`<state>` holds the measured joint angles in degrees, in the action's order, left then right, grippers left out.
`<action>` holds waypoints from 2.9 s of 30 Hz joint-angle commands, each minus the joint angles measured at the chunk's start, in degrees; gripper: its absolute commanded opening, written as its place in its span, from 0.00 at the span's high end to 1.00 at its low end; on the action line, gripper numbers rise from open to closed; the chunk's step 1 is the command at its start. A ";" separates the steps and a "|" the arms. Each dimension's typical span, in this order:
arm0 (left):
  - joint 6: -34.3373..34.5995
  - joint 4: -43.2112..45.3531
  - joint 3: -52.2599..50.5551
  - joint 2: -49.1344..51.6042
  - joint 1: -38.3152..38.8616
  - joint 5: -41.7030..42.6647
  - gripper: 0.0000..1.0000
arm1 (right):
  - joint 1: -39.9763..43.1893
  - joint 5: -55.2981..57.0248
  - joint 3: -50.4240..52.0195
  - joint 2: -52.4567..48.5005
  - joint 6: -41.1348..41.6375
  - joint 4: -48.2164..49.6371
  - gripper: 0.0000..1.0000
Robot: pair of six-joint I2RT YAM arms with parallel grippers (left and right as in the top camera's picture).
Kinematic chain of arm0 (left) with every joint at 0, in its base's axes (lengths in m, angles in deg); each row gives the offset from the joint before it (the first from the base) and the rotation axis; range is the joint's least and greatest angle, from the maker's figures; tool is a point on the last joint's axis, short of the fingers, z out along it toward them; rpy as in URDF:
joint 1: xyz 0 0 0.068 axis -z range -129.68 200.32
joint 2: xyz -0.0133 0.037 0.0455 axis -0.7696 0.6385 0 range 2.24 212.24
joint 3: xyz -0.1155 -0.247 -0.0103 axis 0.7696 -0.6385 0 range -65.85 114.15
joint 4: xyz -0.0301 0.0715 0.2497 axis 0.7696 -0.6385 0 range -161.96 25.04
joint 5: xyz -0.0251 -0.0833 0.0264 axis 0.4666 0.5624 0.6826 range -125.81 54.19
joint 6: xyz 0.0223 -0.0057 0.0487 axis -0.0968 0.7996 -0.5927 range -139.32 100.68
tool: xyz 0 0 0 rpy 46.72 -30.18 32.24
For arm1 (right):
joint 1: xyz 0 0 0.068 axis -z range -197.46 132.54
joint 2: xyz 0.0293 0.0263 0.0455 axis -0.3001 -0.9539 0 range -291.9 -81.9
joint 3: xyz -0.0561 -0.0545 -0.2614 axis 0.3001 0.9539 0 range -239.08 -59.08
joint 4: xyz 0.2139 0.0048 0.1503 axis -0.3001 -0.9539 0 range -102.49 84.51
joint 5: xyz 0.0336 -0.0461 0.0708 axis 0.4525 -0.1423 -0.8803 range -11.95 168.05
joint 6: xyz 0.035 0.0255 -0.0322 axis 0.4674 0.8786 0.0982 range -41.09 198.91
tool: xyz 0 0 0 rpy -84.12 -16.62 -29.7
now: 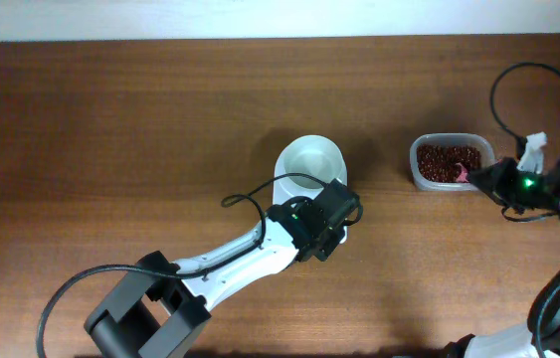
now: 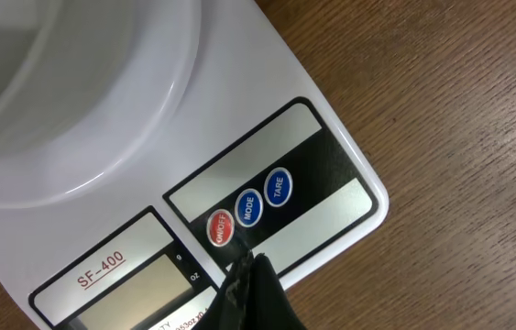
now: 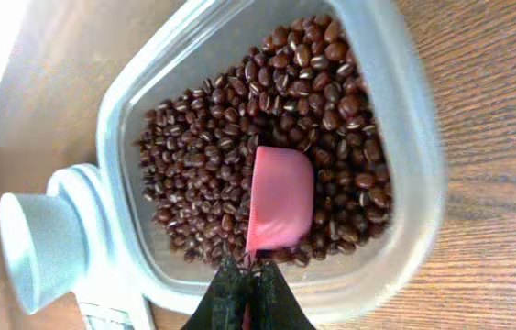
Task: Scoop and weigh 50g on scale
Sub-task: 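Dip the pink scoop into the red beans with the right gripper, then lift the filled scoop out of the tub toward the scale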
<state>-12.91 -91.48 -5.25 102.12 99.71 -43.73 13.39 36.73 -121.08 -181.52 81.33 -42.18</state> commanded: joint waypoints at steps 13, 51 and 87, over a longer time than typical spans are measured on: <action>-0.94 -0.09 0.50 0.48 0.24 -0.02 1.00 | 1.07 -9.57 0.55 2.78 -10.14 1.81 0.96; -0.94 0.31 0.28 1.53 0.24 -0.94 1.00 | 7.39 -25.59 0.59 2.78 -3.52 -3.65 0.96; -0.92 0.35 0.28 2.03 0.22 -1.11 1.00 | -8.92 -39.60 0.70 2.78 -6.47 -12.83 0.96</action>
<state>-12.91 -91.24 -5.25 103.23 99.71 -44.21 5.93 -0.75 -120.73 -180.20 75.69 -55.01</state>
